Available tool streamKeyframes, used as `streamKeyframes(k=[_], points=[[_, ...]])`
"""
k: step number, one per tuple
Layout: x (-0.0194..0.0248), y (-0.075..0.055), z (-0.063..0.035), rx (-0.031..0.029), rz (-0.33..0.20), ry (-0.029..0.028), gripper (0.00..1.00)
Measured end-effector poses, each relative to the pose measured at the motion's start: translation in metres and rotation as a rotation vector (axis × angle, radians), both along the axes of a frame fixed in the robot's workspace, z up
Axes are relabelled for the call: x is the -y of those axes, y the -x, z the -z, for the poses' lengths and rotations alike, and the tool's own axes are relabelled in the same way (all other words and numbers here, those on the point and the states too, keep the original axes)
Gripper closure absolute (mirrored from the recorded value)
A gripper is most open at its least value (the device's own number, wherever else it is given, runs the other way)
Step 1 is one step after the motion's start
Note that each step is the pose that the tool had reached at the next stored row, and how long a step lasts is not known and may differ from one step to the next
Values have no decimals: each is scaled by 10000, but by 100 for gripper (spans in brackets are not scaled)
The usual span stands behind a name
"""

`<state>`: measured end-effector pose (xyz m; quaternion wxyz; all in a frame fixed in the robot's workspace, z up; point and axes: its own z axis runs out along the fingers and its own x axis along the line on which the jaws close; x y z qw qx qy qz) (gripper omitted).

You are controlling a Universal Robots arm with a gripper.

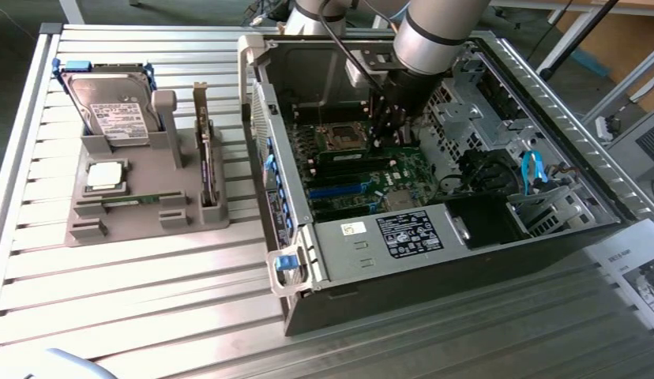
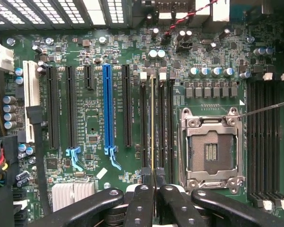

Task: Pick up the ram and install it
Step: 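Insert the ram into the slot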

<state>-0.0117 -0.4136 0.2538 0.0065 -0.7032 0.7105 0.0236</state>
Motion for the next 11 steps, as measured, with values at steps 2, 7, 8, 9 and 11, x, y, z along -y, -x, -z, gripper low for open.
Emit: streamKeyframes(k=[2, 7, 8, 9, 11], points=[[0, 0, 0, -1, -30, 1, 88], [2, 0, 4, -1, -31, 2, 88], [2, 0, 10, 0, -31, -1, 88], [3, 0, 17, 0, -31, -1, 88], [5, 0, 30, 0, -31, 1, 88]])
